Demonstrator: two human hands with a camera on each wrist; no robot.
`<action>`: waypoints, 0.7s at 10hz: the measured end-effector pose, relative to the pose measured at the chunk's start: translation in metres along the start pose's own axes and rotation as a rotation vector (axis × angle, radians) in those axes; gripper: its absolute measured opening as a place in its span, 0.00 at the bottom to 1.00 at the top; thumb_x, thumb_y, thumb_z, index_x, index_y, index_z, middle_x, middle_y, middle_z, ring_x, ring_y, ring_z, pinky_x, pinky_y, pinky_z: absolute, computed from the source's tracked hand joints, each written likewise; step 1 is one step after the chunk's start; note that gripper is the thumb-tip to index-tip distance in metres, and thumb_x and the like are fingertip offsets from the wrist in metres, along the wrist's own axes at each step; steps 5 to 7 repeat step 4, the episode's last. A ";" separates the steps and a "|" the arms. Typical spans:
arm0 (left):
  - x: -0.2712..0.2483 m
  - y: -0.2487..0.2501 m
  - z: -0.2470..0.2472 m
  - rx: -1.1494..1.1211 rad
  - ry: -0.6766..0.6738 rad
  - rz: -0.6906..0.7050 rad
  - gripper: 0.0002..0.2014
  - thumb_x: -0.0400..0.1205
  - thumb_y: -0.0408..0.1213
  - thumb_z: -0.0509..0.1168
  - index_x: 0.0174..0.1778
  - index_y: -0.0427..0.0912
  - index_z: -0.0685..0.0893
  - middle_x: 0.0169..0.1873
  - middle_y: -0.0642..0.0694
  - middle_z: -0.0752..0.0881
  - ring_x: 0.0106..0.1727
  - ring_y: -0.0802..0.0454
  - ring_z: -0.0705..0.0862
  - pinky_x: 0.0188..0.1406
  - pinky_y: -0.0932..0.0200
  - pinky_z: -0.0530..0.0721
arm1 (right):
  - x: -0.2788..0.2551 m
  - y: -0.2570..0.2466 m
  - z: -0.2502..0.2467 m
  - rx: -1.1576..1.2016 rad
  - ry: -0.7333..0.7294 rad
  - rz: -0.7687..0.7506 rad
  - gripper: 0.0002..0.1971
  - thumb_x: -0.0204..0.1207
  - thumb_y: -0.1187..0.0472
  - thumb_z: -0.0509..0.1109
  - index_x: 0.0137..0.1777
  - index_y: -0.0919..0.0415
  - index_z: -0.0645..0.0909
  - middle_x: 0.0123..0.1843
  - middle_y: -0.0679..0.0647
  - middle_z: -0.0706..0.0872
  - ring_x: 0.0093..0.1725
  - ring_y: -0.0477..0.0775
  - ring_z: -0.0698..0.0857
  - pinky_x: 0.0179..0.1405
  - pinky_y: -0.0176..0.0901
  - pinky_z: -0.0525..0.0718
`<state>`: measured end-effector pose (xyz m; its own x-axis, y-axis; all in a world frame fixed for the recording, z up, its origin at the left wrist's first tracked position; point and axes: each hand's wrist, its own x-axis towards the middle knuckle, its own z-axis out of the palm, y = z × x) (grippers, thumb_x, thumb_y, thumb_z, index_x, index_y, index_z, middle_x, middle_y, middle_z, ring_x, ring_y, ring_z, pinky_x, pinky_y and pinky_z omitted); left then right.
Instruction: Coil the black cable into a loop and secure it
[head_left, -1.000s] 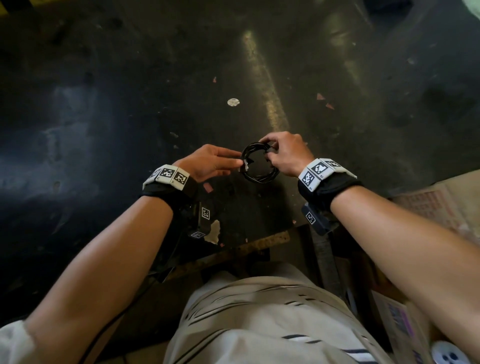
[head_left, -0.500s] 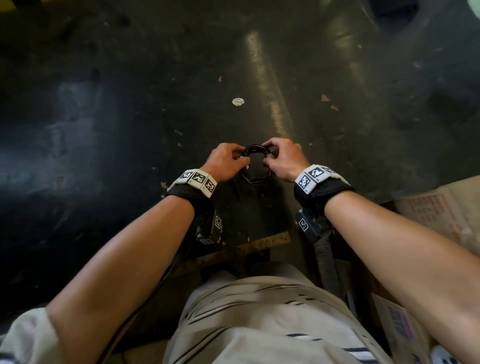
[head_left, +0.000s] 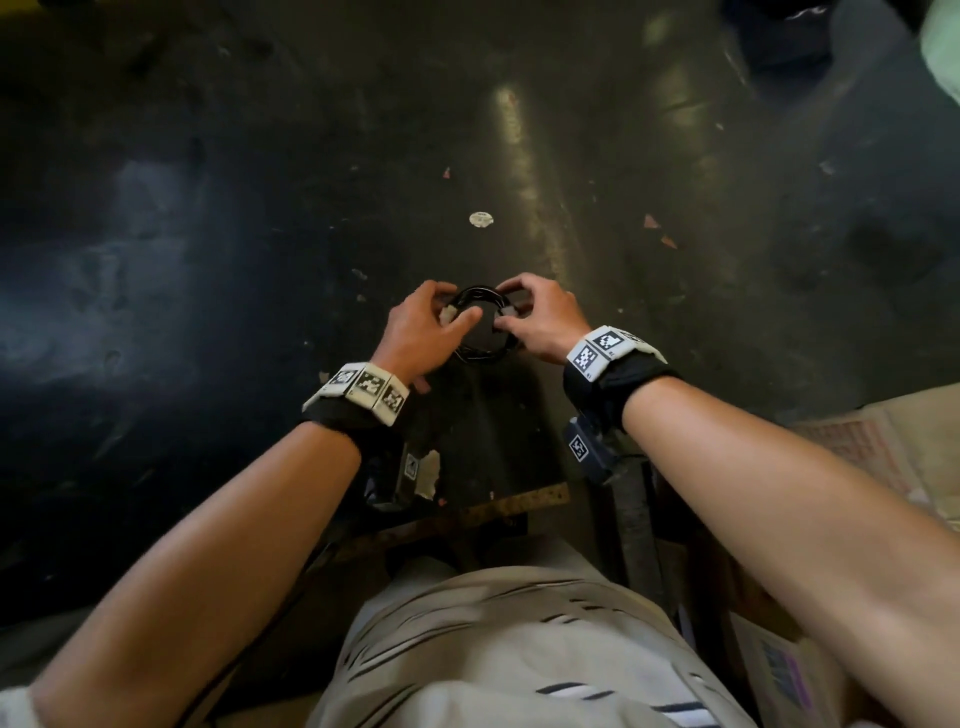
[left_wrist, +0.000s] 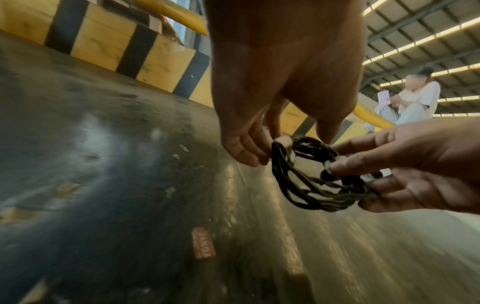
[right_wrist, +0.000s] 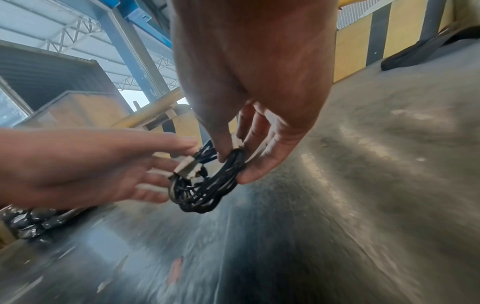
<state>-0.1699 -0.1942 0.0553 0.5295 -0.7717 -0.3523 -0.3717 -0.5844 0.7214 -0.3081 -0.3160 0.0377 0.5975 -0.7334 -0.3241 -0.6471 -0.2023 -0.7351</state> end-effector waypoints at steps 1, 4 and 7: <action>-0.022 -0.035 -0.028 -0.108 0.052 -0.062 0.24 0.83 0.52 0.69 0.74 0.52 0.78 0.60 0.55 0.85 0.55 0.60 0.86 0.46 0.61 0.90 | 0.025 -0.009 0.005 0.002 0.016 0.015 0.18 0.72 0.59 0.81 0.61 0.51 0.85 0.52 0.51 0.91 0.55 0.52 0.89 0.59 0.47 0.88; -0.262 -0.263 -0.035 0.063 0.429 -0.652 0.06 0.87 0.36 0.66 0.56 0.42 0.87 0.53 0.38 0.89 0.56 0.36 0.85 0.60 0.40 0.81 | 0.109 -0.029 0.056 0.002 -0.114 0.143 0.14 0.66 0.57 0.85 0.42 0.46 0.82 0.52 0.53 0.93 0.55 0.57 0.92 0.53 0.59 0.93; -0.262 -0.263 -0.035 0.063 0.429 -0.652 0.06 0.87 0.36 0.66 0.56 0.42 0.87 0.53 0.38 0.89 0.56 0.36 0.85 0.60 0.40 0.81 | 0.109 -0.029 0.056 0.002 -0.114 0.143 0.14 0.66 0.57 0.85 0.42 0.46 0.82 0.52 0.53 0.93 0.55 0.57 0.92 0.53 0.59 0.93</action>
